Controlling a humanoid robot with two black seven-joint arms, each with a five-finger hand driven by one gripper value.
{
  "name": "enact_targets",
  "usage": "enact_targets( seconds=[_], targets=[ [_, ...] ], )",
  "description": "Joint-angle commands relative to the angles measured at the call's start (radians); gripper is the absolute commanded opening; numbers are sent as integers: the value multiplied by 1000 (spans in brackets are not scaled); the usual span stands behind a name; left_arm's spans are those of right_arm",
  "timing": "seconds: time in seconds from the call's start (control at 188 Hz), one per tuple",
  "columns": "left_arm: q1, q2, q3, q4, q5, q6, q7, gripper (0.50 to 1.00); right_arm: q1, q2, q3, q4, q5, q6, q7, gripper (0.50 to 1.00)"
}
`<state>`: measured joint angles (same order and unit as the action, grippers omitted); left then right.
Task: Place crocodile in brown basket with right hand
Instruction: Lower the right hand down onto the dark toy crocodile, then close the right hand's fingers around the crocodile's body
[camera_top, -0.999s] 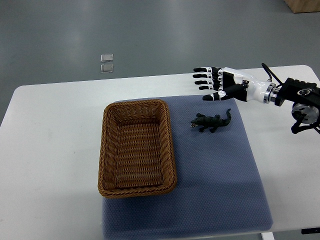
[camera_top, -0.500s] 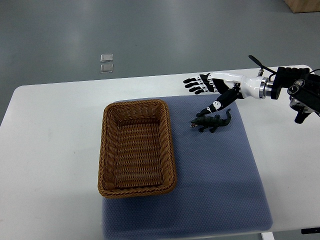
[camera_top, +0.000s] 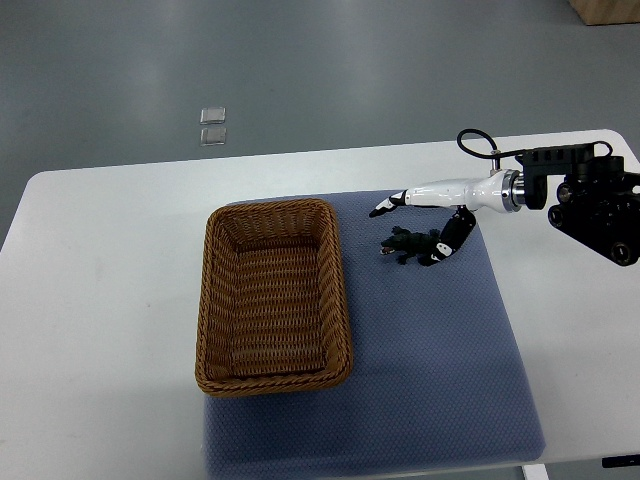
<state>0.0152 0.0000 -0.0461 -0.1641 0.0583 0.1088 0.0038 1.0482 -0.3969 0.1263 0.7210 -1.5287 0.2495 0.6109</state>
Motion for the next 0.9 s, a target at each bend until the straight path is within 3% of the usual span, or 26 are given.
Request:
enact_targets(
  seconds=[0.0,0.154,0.276,0.893],
  targets=[
    [0,0,0,0,0,0,1,1000,33,6,-118,-9,-8,-88,0,924],
    [0,0,0,0,0,0,1,1000,70,33,-238,-49,-11,-197,0,921],
    [0,0,0,0,0,0,-1,1000,82,61,-290,-94,-11,-240,0,921],
    [0,0,0,0,0,0,-1,1000,78,99,-312,-155,-41,-246,0,913]
  ],
)
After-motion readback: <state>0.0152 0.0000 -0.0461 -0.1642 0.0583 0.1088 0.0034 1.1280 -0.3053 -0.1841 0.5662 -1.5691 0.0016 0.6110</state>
